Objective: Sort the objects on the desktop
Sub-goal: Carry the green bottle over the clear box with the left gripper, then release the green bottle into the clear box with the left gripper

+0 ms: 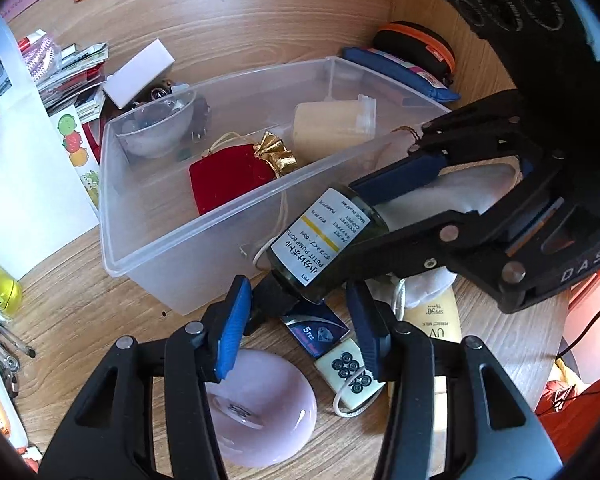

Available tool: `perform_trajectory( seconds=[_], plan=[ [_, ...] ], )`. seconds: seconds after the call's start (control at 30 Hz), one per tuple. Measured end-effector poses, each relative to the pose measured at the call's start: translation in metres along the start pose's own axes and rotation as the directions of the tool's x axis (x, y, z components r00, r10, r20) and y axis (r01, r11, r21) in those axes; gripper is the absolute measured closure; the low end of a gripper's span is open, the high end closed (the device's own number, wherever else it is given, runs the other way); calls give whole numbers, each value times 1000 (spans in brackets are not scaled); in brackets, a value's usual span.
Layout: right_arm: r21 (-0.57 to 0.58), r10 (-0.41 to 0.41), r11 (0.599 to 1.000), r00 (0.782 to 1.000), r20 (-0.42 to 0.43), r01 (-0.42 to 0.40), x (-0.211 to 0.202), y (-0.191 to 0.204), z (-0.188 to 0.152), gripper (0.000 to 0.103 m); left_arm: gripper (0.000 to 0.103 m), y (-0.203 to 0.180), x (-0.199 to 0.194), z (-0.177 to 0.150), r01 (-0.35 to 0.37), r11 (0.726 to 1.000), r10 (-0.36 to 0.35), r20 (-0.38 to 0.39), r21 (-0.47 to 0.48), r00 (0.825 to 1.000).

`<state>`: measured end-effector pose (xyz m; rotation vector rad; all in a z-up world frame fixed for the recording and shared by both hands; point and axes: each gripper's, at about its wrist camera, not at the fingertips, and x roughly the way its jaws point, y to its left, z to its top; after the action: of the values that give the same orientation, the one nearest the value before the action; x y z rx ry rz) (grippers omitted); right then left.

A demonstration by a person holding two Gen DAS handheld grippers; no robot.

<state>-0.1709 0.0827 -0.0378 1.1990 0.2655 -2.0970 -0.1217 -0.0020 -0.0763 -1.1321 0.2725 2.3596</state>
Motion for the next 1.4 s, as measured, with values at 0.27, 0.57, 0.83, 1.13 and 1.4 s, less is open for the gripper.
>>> perform_trajectory(
  seconds=[0.27,0.57,0.83,1.13,1.4],
  plan=[
    [-39,-39,998,999,33,41,-11,15,-1,68,54,1,-17,-4,-17,1000,18,54,-16,998],
    [-141,-66,987,992,107,81,-40,52,4,79,61,0,-36,4,-52,998,54,94,-24,994],
    [-105,-34,993,993,117,47,-47,47,6,79,61,-6,-47,9,-78,997,80,123,-21,989],
    [-122,-28,991,968,249,60,-89,52,23,79,61,6,-74,42,-90,995,100,233,-54,967],
    [1,-16,1000,975,223,17,-62,6,40,79,62,22,-26,63,-95,992,106,152,-82,983]
  ],
)
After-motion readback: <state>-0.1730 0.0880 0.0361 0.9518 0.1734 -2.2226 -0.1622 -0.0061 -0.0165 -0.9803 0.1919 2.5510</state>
